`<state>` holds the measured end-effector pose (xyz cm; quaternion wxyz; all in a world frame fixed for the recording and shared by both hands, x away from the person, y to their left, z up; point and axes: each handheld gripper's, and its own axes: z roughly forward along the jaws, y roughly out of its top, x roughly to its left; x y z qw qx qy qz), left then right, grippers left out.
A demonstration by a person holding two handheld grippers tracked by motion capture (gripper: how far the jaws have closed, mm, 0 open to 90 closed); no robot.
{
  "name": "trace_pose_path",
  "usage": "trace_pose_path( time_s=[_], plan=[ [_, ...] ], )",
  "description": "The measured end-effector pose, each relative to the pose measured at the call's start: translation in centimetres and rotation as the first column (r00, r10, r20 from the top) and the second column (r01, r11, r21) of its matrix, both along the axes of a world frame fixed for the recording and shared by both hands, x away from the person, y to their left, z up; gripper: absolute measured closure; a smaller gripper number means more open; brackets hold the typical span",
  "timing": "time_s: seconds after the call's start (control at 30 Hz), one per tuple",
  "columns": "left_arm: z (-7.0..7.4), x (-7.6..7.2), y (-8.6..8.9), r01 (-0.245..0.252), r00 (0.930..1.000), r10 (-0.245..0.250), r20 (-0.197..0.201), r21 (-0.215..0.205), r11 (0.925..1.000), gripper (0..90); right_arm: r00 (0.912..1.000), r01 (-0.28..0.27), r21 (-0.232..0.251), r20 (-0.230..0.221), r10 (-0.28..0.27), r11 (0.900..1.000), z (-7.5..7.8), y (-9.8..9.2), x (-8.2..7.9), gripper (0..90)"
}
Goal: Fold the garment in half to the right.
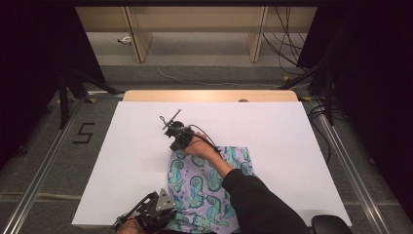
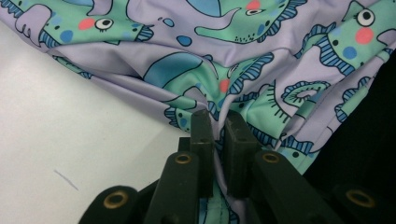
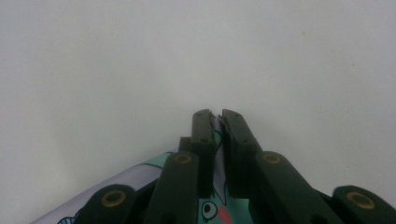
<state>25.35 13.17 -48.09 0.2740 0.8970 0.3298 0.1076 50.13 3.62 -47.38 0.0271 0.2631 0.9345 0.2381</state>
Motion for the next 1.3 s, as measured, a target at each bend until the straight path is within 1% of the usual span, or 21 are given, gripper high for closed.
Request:
trace_pose_path(
  time_s=[0.07,0.2,0.33,0.47,0.57,0.63,0.73,0.83,0.97,1.13,1.3],
  plan=[
    [0.2,0.0,0.0,-0.001,1.0,0.001,0.005,-0.01,1.0,84.0,0.9999,-0.01,-0.004,0.006,0.01,1.0,0.1,0.0,-0.1,86.4],
    [0.4,-0.2,0.1,0.001,0.9999,0.0,0.016,-0.031,0.9995,84.2,0.9993,-0.027,0.014,0.025,0.027,1.0,0.5,0.0,-0.2,86.9],
    [1.1,-0.3,0.3,0.005,0.9989,-0.001,0.046,-0.067,0.9977,84.4,0.9988,-0.031,0.042,0.04,0.029,0.999,1.3,-0.3,-0.3,87.1],
    [2.1,-0.4,0.5,0.013,0.9974,-0.005,0.072,-0.121,0.9926,84.5,0.9987,-0.029,0.079,0.043,0.026,0.996,1.9,-0.9,0.0,87.1],
    [2.7,-0.5,0.6,0.02,0.9959,-0.007,0.09,-0.135,0.9906,84.6,0.999,-0.027,0.101,0.039,0.023,0.994,2.4,-1.3,0.1,87.2],
    [3.1,-0.4,0.7,0.019,0.9956,-0.004,0.093,-0.156,0.9877,84.7,0.9987,-0.026,0.113,0.046,0.021,0.993,2.8,-1.5,0.2,87.2],
    [3.7,-0.2,0.7,0.026,0.9948,-0.008,0.101,-0.174,0.9845,84.7,0.9985,-0.026,0.136,0.052,0.019,0.99,3.7,-1.8,0.2,87.3],
    [4.6,-0.2,0.5,0.042,0.9914,-0.019,0.129,-0.184,0.982,84.7,0.9979,-0.026,0.163,0.063,0.016,0.986,4.6,-2.2,0.2,87.3],
    [5.8,-0.1,-0.3,0.076,0.9857,-0.044,0.163,-0.191,0.9787,84.7,0.9969,-0.03,0.198,0.077,0.015,0.98,5.7,-3.0,0.1,87.3],
    [6.8,0.1,-1.9,0.124,0.9779,-0.088,0.19,-0.189,0.9741,84.7,0.996,-0.026,0.235,0.089,0.005,0.972,7.1,-4.6,-0.1,87.3],
    [7.7,0.4,-3.8,0.179,0.9665,-0.14,0.215,-0.172,0.9688,84.7,0.9948,-0.018,0.27,0.101,-0.009,0.963,8.1,-6.6,-0.4,87.3]
  ],
)
